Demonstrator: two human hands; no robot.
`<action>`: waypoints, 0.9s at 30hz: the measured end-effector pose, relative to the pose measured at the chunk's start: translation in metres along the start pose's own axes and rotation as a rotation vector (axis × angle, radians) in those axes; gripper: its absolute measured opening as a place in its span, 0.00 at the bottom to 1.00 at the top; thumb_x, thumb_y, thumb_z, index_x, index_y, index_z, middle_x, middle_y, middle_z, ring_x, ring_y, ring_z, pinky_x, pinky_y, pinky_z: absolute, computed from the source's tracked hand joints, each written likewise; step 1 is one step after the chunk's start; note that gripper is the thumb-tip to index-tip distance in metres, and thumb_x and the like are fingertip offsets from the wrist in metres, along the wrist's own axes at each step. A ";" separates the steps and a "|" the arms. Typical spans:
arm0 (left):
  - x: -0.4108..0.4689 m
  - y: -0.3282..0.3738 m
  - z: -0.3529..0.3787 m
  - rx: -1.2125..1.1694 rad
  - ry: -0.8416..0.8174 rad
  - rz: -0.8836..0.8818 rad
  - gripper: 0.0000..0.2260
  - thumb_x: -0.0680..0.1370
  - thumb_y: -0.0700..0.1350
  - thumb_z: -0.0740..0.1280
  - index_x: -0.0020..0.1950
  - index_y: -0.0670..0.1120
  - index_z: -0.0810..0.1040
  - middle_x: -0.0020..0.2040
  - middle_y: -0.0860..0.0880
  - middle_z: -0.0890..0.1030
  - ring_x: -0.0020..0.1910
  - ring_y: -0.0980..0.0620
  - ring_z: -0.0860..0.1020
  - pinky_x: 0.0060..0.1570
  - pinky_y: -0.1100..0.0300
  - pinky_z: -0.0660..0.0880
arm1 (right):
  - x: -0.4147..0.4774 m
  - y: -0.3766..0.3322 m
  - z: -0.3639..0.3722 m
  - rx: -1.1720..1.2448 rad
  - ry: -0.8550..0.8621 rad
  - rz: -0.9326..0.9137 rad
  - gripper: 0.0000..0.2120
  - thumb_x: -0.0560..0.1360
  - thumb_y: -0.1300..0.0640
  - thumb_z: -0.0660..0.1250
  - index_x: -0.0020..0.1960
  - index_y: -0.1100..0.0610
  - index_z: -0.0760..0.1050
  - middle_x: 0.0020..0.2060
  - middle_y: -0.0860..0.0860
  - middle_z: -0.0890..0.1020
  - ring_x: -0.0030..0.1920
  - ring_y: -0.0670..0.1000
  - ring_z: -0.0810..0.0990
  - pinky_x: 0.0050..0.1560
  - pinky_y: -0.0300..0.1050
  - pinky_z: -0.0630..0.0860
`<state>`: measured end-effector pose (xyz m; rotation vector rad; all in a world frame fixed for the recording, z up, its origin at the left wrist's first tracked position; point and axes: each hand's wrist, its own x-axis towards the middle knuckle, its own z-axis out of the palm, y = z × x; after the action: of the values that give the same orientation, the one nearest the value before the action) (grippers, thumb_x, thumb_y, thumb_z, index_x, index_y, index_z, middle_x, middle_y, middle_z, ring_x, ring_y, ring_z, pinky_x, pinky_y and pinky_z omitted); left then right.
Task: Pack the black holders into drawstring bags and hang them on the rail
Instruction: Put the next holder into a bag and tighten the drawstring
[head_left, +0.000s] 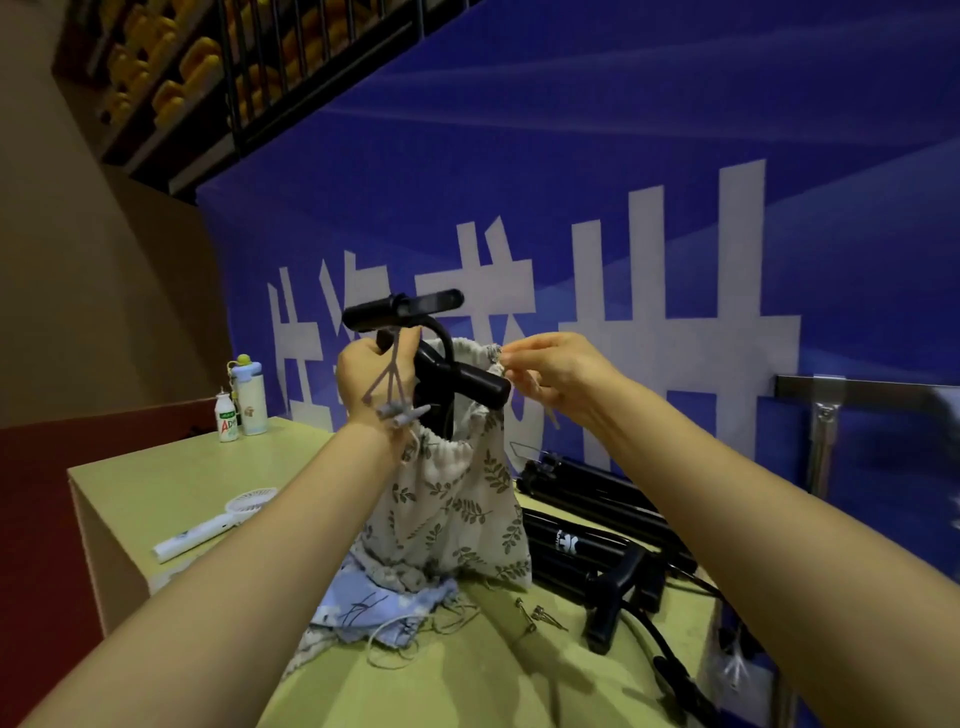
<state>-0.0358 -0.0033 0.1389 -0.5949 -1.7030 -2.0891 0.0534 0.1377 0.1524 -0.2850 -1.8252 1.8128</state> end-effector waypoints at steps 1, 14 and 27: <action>-0.001 0.000 0.001 0.026 0.018 0.016 0.17 0.75 0.49 0.68 0.30 0.42 0.69 0.32 0.41 0.71 0.34 0.47 0.71 0.36 0.55 0.68 | -0.004 -0.002 -0.004 -0.002 0.023 -0.004 0.02 0.73 0.67 0.69 0.45 0.65 0.79 0.40 0.57 0.80 0.36 0.48 0.79 0.33 0.34 0.79; -0.026 0.004 0.024 0.125 -0.023 0.021 0.19 0.76 0.56 0.66 0.41 0.40 0.75 0.34 0.48 0.74 0.32 0.53 0.71 0.30 0.63 0.64 | -0.028 -0.028 -0.037 0.122 -0.019 0.081 0.08 0.75 0.72 0.62 0.52 0.67 0.77 0.43 0.59 0.81 0.42 0.51 0.82 0.42 0.38 0.81; -0.047 0.080 0.033 0.073 -0.045 0.168 0.19 0.79 0.54 0.60 0.59 0.40 0.73 0.56 0.44 0.78 0.50 0.50 0.78 0.35 0.68 0.69 | -0.066 -0.087 -0.032 0.507 -0.085 -0.256 0.18 0.76 0.77 0.52 0.64 0.71 0.70 0.60 0.64 0.76 0.58 0.56 0.78 0.51 0.38 0.78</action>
<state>0.0495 0.0142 0.1851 -0.7404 -1.6828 -1.9025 0.1436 0.1254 0.2199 0.2092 -1.3160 2.0406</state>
